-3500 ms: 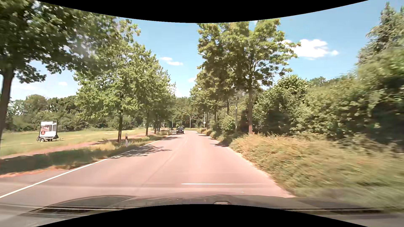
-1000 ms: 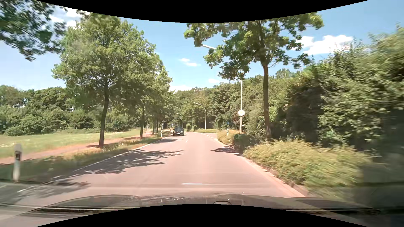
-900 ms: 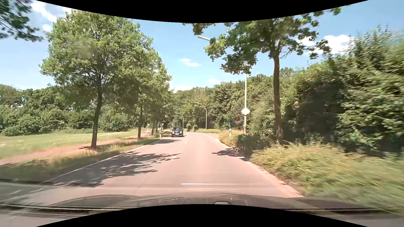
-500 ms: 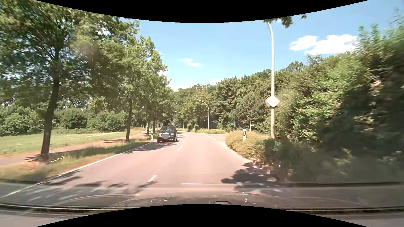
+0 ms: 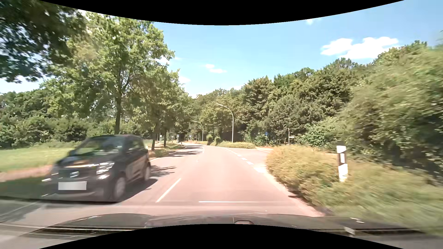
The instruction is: Follow the waypoints while adhering to traffic rules and regulations
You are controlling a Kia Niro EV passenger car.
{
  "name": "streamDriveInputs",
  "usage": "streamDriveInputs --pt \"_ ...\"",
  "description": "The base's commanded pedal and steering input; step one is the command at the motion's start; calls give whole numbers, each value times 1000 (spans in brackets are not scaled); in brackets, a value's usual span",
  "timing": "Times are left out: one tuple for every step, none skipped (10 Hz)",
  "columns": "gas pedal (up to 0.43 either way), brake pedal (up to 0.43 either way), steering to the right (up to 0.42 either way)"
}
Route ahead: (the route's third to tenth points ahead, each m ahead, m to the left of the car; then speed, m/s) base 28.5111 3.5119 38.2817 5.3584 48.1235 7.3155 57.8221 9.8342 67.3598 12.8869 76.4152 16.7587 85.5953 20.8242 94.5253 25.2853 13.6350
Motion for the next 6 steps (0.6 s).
streamDriveInputs --pt "189 0 -15" --pt "189 0 -18" --pt "189 0 -18" --pt "189 0 -18" --pt "189 0 -18" --pt "189 0 -18"
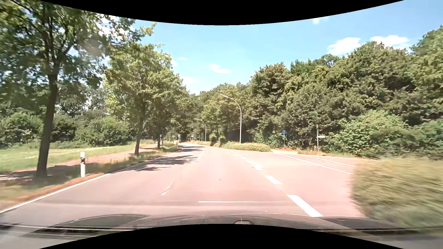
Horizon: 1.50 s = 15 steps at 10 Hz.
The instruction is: Follow the waypoints while adhering to traffic rules and regulations
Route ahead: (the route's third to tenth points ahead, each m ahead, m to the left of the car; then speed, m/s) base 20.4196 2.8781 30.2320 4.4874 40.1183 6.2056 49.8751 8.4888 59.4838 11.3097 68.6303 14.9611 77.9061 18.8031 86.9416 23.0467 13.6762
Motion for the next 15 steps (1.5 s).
streamDriveInputs --pt "189 0 -18" --pt "189 0 -18" --pt "189 0 -18" --pt "189 0 -18" --pt "189 0 -18" --pt "177 0 -18" --pt "98 0 -18" --pt "0 0 -19" --pt "0 0 -19" --pt "0 0 -19" --pt "47 0 -19" --pt "169 0 -18" --pt "169 0 -17" --pt "169 0 -18" --pt "169 0 -18"
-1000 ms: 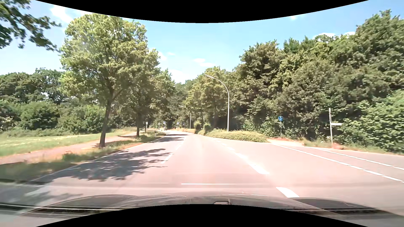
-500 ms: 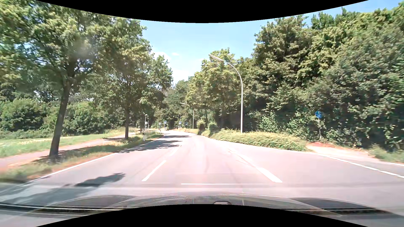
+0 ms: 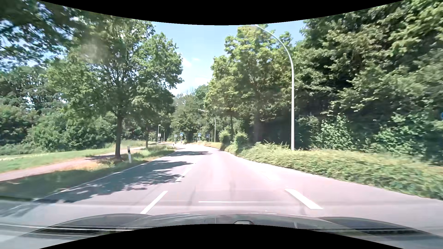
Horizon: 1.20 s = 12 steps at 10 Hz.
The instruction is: Follow the waypoints while adhering to traffic rules and regulations
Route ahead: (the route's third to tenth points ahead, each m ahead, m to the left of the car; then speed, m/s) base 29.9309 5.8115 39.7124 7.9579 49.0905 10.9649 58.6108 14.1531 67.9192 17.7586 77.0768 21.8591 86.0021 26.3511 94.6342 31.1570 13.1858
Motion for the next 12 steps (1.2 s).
streamDriveInputs --pt "169 0 -18" --pt "169 0 -18" --pt "169 0 -18" --pt "169 0 -20" --pt "169 0 -23" --pt "169 0 -23" --pt "169 0 -25" --pt "169 0 -25" --pt "169 0 -26" --pt "169 0 -28" --pt "169 0 -28" --pt "169 0 -30"
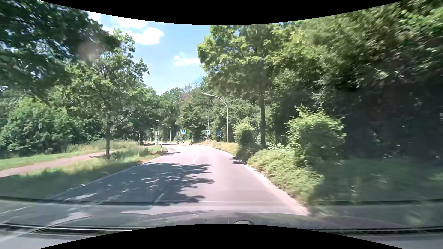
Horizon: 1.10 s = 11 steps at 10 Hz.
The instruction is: Follow the waypoints while adhering to traffic rules and regulations
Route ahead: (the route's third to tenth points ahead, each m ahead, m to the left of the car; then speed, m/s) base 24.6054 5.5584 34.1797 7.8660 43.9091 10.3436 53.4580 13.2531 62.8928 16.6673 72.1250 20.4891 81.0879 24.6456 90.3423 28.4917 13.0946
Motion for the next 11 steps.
streamDriveInputs --pt "169 0 -30" --pt "169 0 -30" --pt "157 0 -32" --pt "150 0 -35" --pt "150 0 -35" --pt "150 0 -33" --pt "138 0 -30" --pt "138 0 -27" --pt "138 0 -26" --pt "138 0 -26" --pt "138 0 -26"
